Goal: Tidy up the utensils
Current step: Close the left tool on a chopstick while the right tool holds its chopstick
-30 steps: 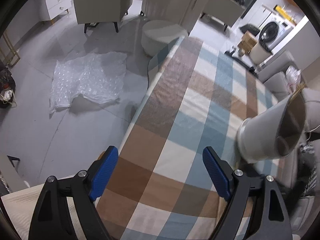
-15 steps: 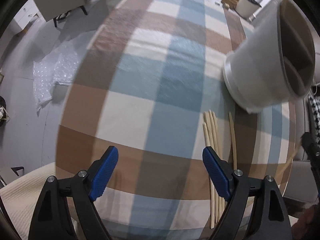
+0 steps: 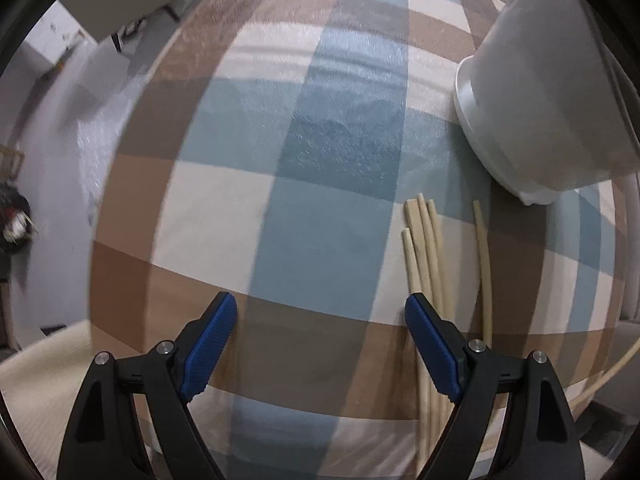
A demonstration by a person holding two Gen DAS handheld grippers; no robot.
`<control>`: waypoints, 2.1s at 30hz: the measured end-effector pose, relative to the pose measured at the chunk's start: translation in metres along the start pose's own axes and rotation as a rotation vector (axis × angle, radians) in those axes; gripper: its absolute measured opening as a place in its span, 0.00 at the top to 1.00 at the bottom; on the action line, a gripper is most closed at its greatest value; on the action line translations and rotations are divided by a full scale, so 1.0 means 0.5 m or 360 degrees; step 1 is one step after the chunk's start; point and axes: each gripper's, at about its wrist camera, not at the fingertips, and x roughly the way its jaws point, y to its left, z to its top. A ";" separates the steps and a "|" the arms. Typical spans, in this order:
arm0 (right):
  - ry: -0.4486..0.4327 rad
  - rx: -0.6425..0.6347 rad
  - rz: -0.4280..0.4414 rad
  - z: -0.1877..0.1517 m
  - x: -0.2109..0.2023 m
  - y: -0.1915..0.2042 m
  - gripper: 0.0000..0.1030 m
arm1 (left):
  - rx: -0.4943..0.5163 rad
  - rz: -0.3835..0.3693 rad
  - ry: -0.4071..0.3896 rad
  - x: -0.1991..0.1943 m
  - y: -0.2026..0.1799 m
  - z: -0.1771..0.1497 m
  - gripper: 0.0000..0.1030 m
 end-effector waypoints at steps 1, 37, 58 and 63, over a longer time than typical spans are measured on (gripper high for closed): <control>-0.0002 -0.0006 0.0005 0.002 0.001 0.002 0.96 | -0.0013 0.0003 0.0004 -0.001 0.001 0.003 0.19; -0.0047 -0.0024 0.0003 0.017 0.008 0.003 0.96 | 0.0050 0.0032 -0.0030 -0.015 -0.066 -0.001 0.19; -0.0049 -0.0009 -0.0012 0.020 0.018 0.002 0.96 | 0.0093 0.0035 -0.0065 -0.019 -0.077 0.000 0.49; -0.0051 -0.0054 -0.0029 0.019 0.017 0.012 0.96 | 0.0145 -0.0003 -0.0109 -0.033 -0.098 -0.003 0.97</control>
